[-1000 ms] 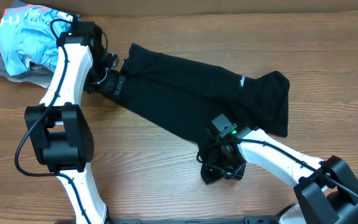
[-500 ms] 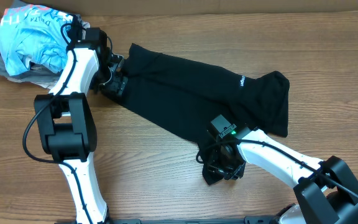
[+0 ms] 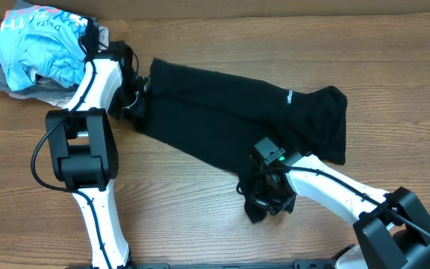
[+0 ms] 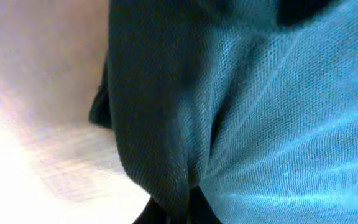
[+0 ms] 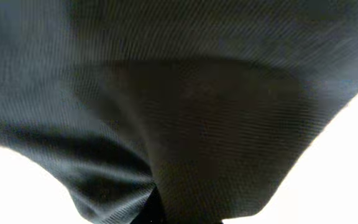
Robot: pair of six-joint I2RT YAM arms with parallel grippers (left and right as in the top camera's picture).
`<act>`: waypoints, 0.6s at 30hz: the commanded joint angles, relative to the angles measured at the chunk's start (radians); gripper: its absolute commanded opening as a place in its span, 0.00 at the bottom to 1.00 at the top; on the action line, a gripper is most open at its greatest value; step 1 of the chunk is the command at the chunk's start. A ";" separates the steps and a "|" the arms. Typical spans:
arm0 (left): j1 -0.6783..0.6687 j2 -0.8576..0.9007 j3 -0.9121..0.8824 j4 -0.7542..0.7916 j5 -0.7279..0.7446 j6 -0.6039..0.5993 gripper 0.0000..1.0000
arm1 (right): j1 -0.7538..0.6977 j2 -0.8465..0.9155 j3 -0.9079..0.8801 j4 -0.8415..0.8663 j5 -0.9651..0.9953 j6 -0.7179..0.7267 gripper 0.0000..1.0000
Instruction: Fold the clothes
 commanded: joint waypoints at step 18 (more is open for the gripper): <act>0.002 -0.026 0.070 -0.309 -0.002 -0.107 0.04 | -0.570 -0.005 0.309 -0.283 0.019 -0.437 0.04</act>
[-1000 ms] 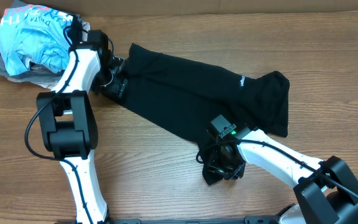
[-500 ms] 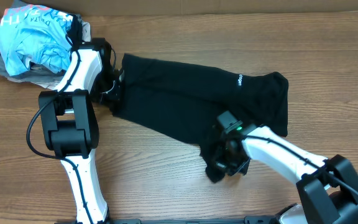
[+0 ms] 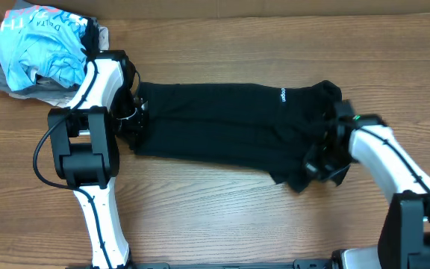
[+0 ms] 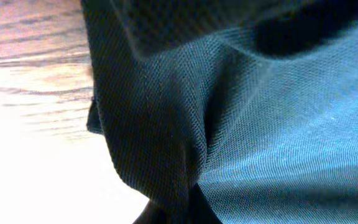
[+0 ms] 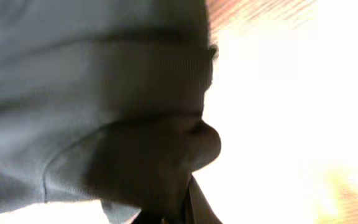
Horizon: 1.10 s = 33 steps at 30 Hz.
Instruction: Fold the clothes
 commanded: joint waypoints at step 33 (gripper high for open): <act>-0.073 -0.068 0.052 0.533 0.089 -0.013 0.27 | -0.011 0.193 0.351 0.251 0.116 -0.151 0.08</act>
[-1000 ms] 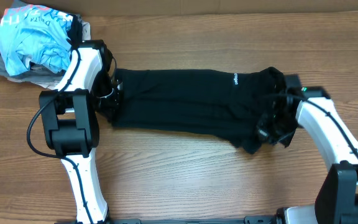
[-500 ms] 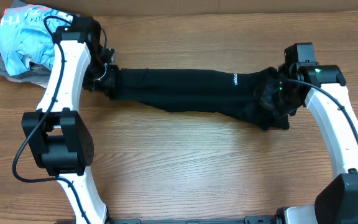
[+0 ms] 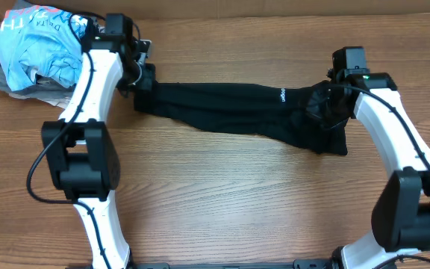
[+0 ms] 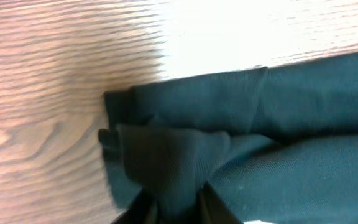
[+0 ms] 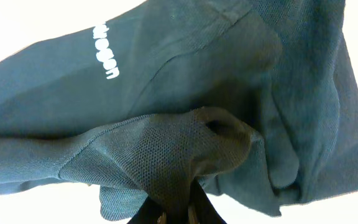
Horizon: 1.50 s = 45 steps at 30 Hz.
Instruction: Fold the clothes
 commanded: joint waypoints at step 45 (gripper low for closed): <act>0.121 0.257 0.131 -0.121 0.195 0.197 0.04 | -0.032 0.028 0.325 -0.256 0.073 -0.027 0.79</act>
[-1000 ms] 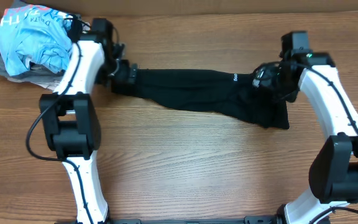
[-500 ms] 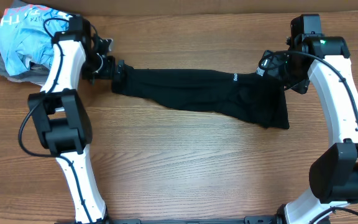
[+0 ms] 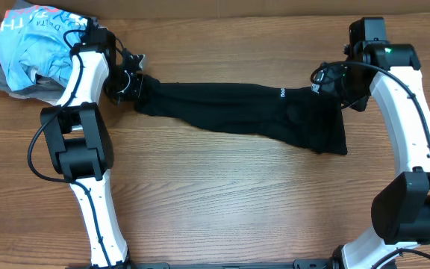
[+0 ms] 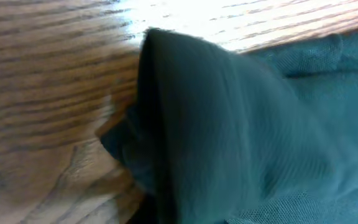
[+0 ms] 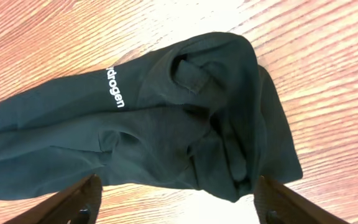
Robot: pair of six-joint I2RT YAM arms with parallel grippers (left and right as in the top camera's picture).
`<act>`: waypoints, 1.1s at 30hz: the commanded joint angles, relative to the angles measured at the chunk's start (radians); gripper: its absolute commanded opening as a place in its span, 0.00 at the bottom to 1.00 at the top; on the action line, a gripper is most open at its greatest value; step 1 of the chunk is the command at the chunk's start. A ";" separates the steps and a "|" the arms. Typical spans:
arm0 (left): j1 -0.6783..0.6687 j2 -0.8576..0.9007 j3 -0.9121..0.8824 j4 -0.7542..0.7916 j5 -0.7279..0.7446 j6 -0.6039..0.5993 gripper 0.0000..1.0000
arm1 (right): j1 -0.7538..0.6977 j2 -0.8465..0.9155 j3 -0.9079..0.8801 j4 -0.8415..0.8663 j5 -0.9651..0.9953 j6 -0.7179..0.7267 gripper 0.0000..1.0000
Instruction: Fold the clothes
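A black garment (image 3: 237, 108) with small white lettering lies as a long narrow band across the wooden table (image 3: 215, 202). Its right end (image 5: 185, 118) lies bunched and flat under my right gripper (image 3: 333, 81). That gripper (image 5: 182, 214) hangs above it, open, with its fingers (image 5: 79, 199) wide apart and nothing between them. My left gripper (image 3: 124, 81) sits at the band's left end. The cloth (image 4: 247, 124) rises as a blurred ridge into the bottom of the left wrist view, where the fingers are hidden, so it appears pinched.
A pile of other clothes lies at the far left corner: a light blue shirt (image 3: 39, 48) on top of grey cloth (image 3: 6, 78). It lies just behind the left arm. The table's back edge runs along the top of the overhead view.
My right gripper has let go of the garment's right end and now stands open above it. The left gripper, at the left end, has shifted slightly toward the front left.
First the garment lay wide and slanted, with my left gripper shut on its far left corner and the right on its near edge. Then it lay level, the right gripper at its right end. Later both held it as a narrow band farther back. Now only the left holds it.
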 commanded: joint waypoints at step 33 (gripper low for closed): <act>-0.293 -0.064 0.347 -0.251 0.074 -0.108 0.04 | 0.002 -0.012 -0.040 0.039 -0.001 0.031 0.78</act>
